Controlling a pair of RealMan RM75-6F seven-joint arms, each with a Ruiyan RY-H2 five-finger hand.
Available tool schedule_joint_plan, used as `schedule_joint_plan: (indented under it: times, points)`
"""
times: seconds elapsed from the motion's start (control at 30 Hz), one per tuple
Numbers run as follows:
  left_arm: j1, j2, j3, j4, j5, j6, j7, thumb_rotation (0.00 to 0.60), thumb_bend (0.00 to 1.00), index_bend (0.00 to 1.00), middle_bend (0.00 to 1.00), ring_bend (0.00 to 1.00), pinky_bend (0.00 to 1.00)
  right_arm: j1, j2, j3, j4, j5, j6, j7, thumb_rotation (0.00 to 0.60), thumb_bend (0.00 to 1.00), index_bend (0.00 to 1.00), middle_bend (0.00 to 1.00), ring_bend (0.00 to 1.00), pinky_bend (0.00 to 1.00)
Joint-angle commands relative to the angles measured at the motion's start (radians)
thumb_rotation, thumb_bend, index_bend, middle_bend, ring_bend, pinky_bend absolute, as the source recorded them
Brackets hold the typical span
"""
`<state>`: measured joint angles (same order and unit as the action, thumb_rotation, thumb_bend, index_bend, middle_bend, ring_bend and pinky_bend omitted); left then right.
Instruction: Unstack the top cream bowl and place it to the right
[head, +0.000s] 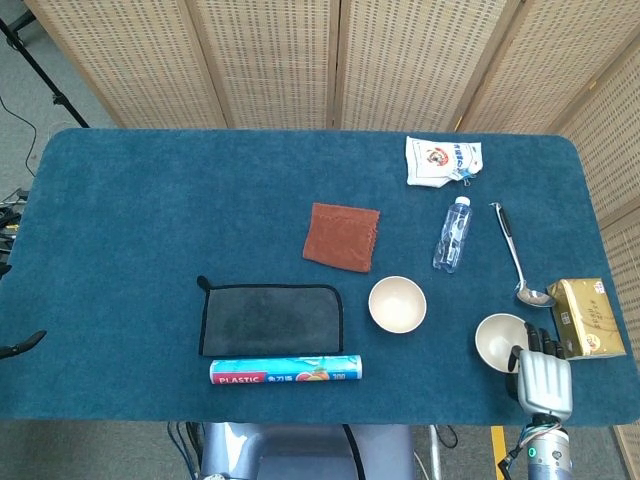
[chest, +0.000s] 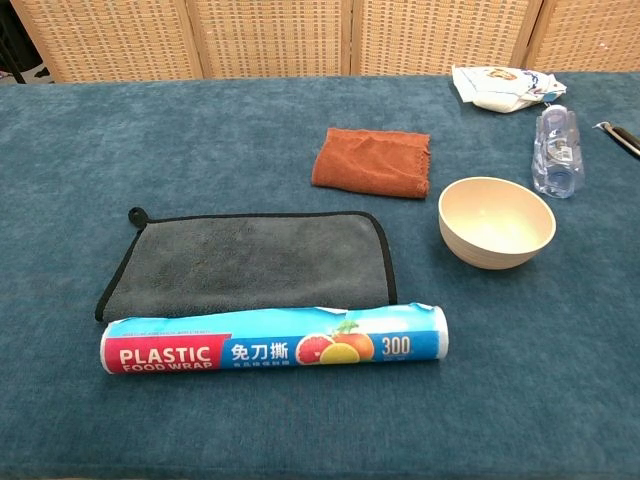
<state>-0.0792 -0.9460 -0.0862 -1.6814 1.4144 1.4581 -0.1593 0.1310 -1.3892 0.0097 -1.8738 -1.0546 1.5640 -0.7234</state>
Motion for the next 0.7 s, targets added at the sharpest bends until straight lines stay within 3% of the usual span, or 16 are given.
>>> schedule_joint_plan:
  times: [0.03, 0.2, 0.47, 0.7]
  points:
    - [0.0, 0.0, 0.0, 0.0, 0.0, 0.0, 0.0, 0.432, 0.0, 0.17, 0.0, 0.0, 0.0, -0.002, 0.001, 0.003, -0.002, 0.005, -0.002, -0.004, 0.6, 0.39, 0.62, 0.12, 0.11, 0.17]
    - [0.0, 0.0, 0.0, 0.0, 0.002, 0.002, -0.001, 0.431, 0.0, 0.17, 0.0, 0.0, 0.0, -0.003, 0.005, 0.006, -0.01, 0.014, -0.01, -0.007, 0.6, 0.39, 0.48, 0.08, 0.11, 0.17]
    - [0.001, 0.0, 0.001, 0.001, 0.004, 0.003, 0.0, 0.432, 0.0, 0.17, 0.0, 0.0, 0.0, -0.001, 0.019, 0.01, -0.015, 0.03, -0.024, -0.027, 0.6, 0.36, 0.1, 0.0, 0.0, 0.17]
    - [0.001, -0.002, 0.003, 0.0, 0.008, 0.005, 0.003, 0.431, 0.0, 0.17, 0.0, 0.0, 0.0, 0.001, 0.026, 0.016, -0.012, -0.007, -0.015, -0.029, 0.6, 0.36, 0.07, 0.0, 0.0, 0.14]
